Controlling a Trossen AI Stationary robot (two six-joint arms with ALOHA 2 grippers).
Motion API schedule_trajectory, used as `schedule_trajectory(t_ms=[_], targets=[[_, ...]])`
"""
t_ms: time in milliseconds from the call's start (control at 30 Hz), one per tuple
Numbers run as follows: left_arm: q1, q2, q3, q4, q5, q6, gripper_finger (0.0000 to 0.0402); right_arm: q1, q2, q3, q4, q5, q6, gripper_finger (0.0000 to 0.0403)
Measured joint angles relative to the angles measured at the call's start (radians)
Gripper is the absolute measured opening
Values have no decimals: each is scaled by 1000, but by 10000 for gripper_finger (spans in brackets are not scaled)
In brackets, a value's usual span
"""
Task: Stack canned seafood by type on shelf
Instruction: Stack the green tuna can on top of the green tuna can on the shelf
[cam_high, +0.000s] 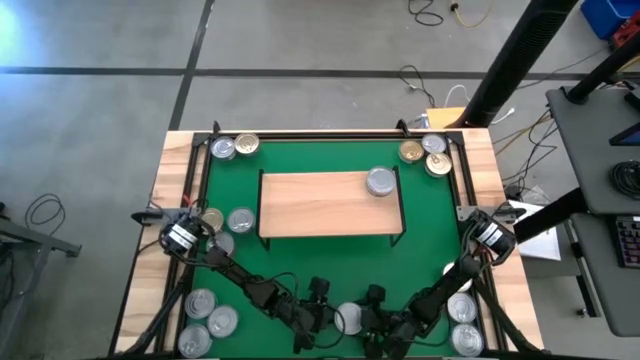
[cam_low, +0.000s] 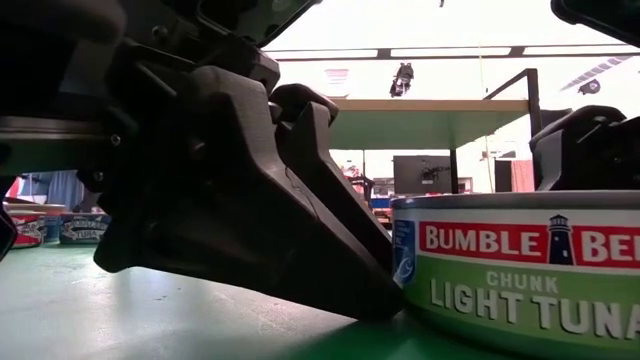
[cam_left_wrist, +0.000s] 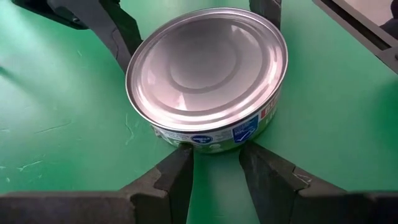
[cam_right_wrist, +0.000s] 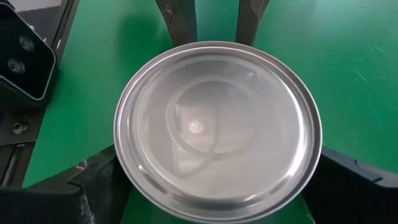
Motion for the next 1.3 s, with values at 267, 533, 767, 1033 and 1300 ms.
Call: schedule_trajectory(t_ms=[267, 533, 767, 1033, 1300], targets=[[-29, -114, 5, -130, 2, 36, 126, -6, -120, 7, -183, -91, -1, 367], [-32, -279, 7, -380, -78, 89, 126, -18, -362, 3, -349, -116, -126, 366], [-24, -444, 5, -418, -88, 192, 126, -96, -633, -2, -618, -75, -162, 366], [-15, -582, -8, -403, -89, 268, 126, -381, -904, -4, -798, -97, -372, 366], [101, -657, -62, -417, -85, 290, 126, -698, -1049, -32, -813, -327, -555, 366]])
